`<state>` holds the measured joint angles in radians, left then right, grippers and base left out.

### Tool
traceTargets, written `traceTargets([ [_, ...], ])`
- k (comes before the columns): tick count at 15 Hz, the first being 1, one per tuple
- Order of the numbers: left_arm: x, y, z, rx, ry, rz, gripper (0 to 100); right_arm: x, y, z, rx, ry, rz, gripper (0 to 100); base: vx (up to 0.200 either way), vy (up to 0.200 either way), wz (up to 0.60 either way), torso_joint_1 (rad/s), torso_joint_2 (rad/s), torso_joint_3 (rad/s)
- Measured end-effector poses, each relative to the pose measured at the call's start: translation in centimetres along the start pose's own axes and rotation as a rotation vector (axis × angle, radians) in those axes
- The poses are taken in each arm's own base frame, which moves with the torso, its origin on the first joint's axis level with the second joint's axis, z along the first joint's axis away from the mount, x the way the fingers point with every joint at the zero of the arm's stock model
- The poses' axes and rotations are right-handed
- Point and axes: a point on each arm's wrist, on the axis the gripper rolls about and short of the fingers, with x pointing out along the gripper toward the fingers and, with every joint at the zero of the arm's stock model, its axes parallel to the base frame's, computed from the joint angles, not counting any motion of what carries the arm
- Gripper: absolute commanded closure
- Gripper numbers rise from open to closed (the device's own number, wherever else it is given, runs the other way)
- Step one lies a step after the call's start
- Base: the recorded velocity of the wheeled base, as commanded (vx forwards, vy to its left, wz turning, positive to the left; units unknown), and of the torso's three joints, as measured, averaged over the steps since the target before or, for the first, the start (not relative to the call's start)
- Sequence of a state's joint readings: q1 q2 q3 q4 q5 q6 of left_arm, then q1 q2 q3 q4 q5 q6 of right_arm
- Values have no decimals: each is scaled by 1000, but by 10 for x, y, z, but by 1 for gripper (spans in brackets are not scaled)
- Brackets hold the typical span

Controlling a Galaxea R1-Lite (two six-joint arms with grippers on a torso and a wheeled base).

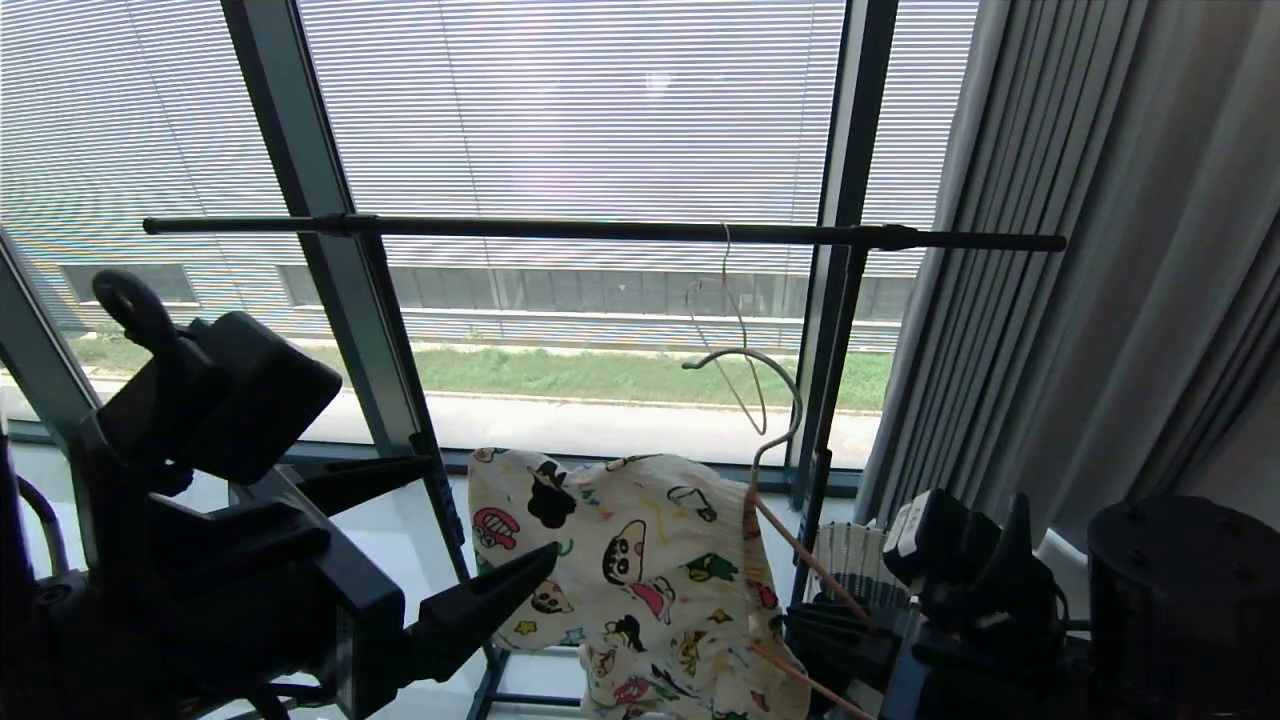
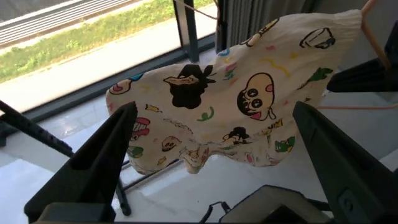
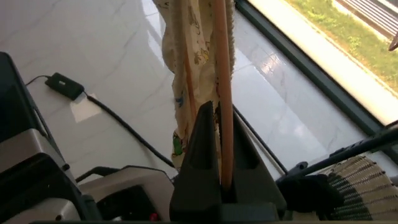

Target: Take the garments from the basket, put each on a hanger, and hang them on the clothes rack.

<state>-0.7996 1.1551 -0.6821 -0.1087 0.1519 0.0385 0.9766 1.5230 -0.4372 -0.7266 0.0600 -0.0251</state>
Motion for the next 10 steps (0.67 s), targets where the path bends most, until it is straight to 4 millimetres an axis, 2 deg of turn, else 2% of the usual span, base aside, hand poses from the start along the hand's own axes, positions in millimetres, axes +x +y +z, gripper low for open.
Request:
traceTargets([
  [2, -8, -3, -9, 86, -5, -116, 0, -14, 2, -9, -58, 14, 65, 100, 0, 0, 0, 0, 0, 0],
  [5, -11, -12, -16, 185, -19, -312, 0, -23, 10, -19, -115, 30, 138, 100, 0, 0, 0, 0, 0, 0],
  [7, -7, -15, -24, 258, 1, -348, 0, -26, 19, -23, -138, 38, 181, 100, 0, 0, 0, 0, 0, 0],
  [10, -2, -16, -38, 276, 61, -363, 0, -28, 28, -26, -196, 39, 225, 100, 0, 0, 0, 0, 0, 0],
])
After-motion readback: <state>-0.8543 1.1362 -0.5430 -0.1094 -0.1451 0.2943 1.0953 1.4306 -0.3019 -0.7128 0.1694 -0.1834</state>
